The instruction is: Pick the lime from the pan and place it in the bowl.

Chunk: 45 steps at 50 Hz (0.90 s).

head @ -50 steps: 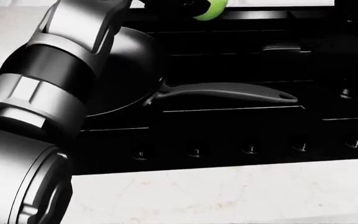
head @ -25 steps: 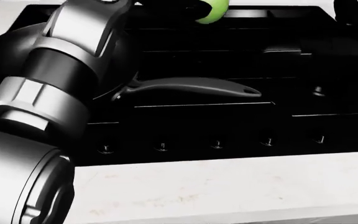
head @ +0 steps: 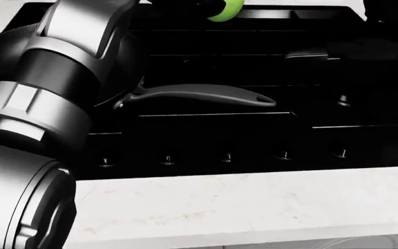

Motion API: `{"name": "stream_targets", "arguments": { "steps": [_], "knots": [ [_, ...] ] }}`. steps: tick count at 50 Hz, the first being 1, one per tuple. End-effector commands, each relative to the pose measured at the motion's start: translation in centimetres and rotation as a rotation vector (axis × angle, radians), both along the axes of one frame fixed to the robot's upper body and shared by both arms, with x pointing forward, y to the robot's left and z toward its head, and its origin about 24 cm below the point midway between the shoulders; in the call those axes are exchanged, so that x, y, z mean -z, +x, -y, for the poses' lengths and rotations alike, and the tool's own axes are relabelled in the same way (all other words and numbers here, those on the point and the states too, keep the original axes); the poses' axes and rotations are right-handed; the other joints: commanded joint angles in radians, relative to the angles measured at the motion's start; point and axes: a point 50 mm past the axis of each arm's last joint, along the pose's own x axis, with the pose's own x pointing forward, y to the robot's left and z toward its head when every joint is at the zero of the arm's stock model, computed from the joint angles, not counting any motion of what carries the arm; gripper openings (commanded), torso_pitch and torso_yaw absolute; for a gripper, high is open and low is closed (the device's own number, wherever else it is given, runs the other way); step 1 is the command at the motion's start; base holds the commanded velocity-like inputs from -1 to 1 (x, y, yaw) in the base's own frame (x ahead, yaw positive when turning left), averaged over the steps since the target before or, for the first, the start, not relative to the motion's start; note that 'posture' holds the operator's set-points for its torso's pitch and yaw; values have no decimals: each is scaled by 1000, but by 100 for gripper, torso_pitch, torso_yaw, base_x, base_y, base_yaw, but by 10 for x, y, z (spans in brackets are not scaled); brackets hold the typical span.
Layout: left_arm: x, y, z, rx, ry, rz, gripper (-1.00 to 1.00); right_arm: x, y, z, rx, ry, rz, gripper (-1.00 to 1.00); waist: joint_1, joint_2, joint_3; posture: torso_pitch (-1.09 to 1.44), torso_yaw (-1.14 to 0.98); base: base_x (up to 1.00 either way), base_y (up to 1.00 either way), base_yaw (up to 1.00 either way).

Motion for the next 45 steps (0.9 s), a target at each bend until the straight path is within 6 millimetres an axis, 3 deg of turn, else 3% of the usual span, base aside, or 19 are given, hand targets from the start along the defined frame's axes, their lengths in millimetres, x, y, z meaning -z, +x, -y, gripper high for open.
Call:
{"name": "stream_targets", "arguments": {
  "steps": [1,3,4,5,6,16,18,20,21,23,25,29,32,34,35,36,37,39,45],
  "knots": [
    [-31,-7,7,31,-22,119,-66,-12,-4,4,23,0,67,100,-4,-3,-26,0,0,0,-12,0],
    [-31,-7,7,30,-22,118,-66,-12,-4,4,23,0,67,100,1,-63,-33,0,0,0,-11,0],
    [-30,-7,7,30,-22,118,-65,-12,-4,3,21,0,68,100,9,-74,-44,0,0,0,-12,0],
    [-30,-7,7,30,-23,118,-66,-12,-4,3,22,0,68,100,-2,-54,-29,0,0,0,-11,0],
    [-31,-7,7,30,-23,118,-66,-12,-4,4,23,0,68,100,4,-61,-24,0,0,0,-12,0],
    [-32,-7,7,31,-23,121,-66,-11,-4,4,24,-4,69,100,5,23,-21,0,0,0,-11,0],
    [-32,-7,6,28,-20,123,-65,-10,-3,3,22,-3,66,100,3,48,-22,0,0,0,-12,0],
    [-32,-7,5,27,-22,124,-65,-11,-2,3,22,-3,66,100,0,99,-34,0,0,0,-11,0],
    [-32,-7,6,27,-23,124,-65,-11,-3,3,23,-3,65,100,1,79,-30,0,0,0,-12,0],
    [-32,-7,6,28,-23,123,-65,-11,-3,2,22,-4,66,100,-5,84,-31,0,0,0,-11,0],
    [-32,-7,6,29,-23,122,-65,-12,-3,3,22,-3,66,100,-7,73,-39,0,0,0,-11,0],
    [-34,-8,7,31,-22,125,-66,-12,-4,4,23,-1,69,100,-9,44,-29,0,0,0,-11,0],
    [-34,-8,8,33,-22,123,-66,-13,-4,4,24,2,71,100,-4,-1,-26,0,0,0,-11,0],
    [-34,-8,8,32,-21,123,-65,-12,-3,5,25,2,70,100,2,-58,-32,0,0,0,-11,0],
    [-33,-8,9,32,-21,123,-65,-12,-3,5,23,2,71,100,6,-92,-56,0,0,0,-11,0],
    [-33,-8,8,32,-21,123,-65,-12,-4,5,24,2,71,100,-4,-52,-27,0,0,0,-11,0],
    [-33,-8,8,32,-22,123,-65,-12,-4,5,24,2,71,100,0,-64,-23,0,0,0,-11,0],
    [-34,-8,9,33,-22,124,-65,-12,-4,4,23,1,70,100,-2,-43,-29,0,0,0,-11,0],
    [-33,-8,8,31,-23,123,-65,-12,-4,4,23,0,69,100,4,8,-17,0,0,0,-11,0]
  ]
}}
